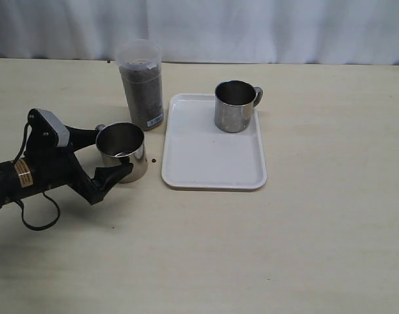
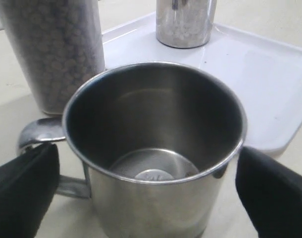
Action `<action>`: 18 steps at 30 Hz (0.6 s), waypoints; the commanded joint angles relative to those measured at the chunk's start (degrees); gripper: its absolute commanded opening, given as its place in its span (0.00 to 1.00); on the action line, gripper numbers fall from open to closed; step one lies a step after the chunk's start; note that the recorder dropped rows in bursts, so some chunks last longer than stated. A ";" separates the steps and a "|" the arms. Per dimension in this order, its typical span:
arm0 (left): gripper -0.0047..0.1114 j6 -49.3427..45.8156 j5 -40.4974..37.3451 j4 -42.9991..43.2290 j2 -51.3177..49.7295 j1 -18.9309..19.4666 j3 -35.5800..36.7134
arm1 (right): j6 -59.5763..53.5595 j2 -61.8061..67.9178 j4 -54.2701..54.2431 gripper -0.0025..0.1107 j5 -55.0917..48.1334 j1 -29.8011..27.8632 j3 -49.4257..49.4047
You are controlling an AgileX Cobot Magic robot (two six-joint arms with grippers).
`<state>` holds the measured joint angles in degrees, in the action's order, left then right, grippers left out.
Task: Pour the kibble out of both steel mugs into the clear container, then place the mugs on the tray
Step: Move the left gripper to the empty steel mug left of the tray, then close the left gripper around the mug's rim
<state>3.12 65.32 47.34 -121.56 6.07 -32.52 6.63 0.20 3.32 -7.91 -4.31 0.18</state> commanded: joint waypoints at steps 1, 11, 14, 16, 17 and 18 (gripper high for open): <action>0.78 0.86 1.00 -0.04 -0.10 -0.11 -0.29 | -0.40 -0.20 -0.16 0.06 -0.02 -0.30 -0.18; 0.78 1.93 0.10 0.09 -0.24 -0.11 -1.57 | -0.40 -0.20 -0.16 0.06 -0.02 -0.30 -0.18; 0.78 2.59 0.21 -0.03 -0.85 -0.11 -2.06 | -0.40 -0.20 -0.16 0.06 -0.02 -0.30 -0.18; 0.78 2.59 0.21 -0.03 -0.82 -0.11 -2.23 | -0.40 -0.20 -0.16 0.06 -0.02 -0.30 -0.18; 0.78 2.59 0.21 -0.03 -0.82 -0.11 -2.23 | -0.40 -0.20 -0.16 0.06 -0.02 -0.30 -0.18; 0.78 2.59 0.21 -0.03 -0.82 -0.11 -2.37 | -0.40 -0.20 -0.16 0.06 -0.02 -0.30 -0.18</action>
<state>5.07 65.24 47.56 -122.27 6.07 -34.45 6.60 0.20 3.32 -7.91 -4.31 0.18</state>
